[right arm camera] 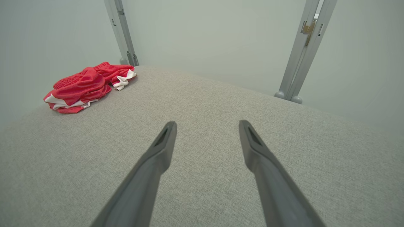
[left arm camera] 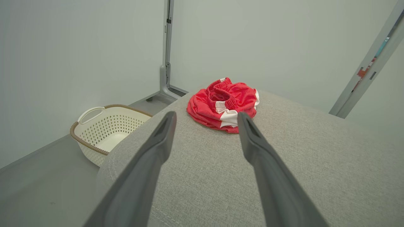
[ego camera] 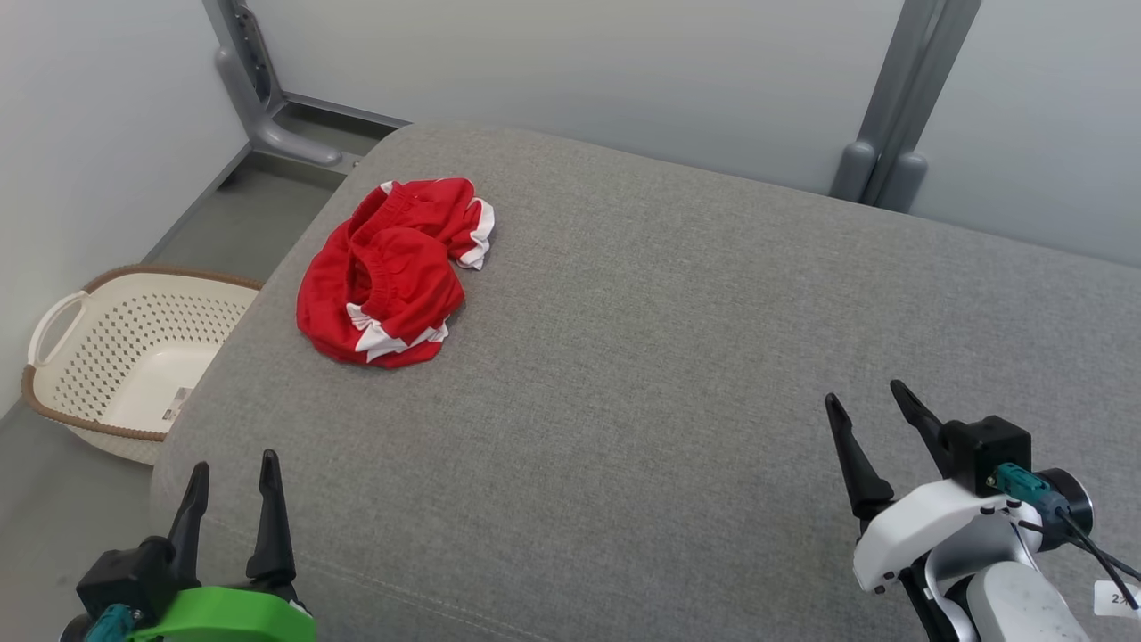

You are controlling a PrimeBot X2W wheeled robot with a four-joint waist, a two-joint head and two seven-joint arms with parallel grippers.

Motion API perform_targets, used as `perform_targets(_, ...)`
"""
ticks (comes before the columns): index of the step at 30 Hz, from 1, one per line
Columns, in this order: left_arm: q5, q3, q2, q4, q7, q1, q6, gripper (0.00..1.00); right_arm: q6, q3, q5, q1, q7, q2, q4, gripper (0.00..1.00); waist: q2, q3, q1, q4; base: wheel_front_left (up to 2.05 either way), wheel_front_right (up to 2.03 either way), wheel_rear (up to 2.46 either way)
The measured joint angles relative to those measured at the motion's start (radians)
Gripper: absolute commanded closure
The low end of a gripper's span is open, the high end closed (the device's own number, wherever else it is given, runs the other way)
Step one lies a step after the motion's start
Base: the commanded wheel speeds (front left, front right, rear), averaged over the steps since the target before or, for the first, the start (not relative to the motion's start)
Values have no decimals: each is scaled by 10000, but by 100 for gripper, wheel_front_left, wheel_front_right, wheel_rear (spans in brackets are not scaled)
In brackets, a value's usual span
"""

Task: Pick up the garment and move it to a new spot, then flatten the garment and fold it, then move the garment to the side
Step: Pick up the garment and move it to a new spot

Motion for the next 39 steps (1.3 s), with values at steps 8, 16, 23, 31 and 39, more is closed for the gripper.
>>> perform_targets(8,-606,-207,502,1135,1231,-1379,-125,0,0,199,-77,-282,282,-245,-263,0,0,395,0,-274,0,0,0)
perform_targets(16,-1950,125,1058,3542,2840,-4284,-165,0,0,671,-111,-950,813,-809,-940,0,0,1131,0,-932,0,0,0)
perform_targets(23,-2773,453,1505,5133,3607,-6055,-194,0,0,1035,-140,-1376,1285,-1252,-1649,0,0,1945,0,-1769,0,0,0)
perform_targets(31,-3350,792,1837,6408,4195,-7272,-155,0,0,1298,-136,-1610,1730,-1810,-2491,0,0,2956,0,-2742,0,0,0)
perform_targets(39,-3469,809,2125,7586,5162,-7628,309,55,0,1179,-92,-1582,1812,-1847,-2823,0,0,3604,0,-3619,0,0,0)
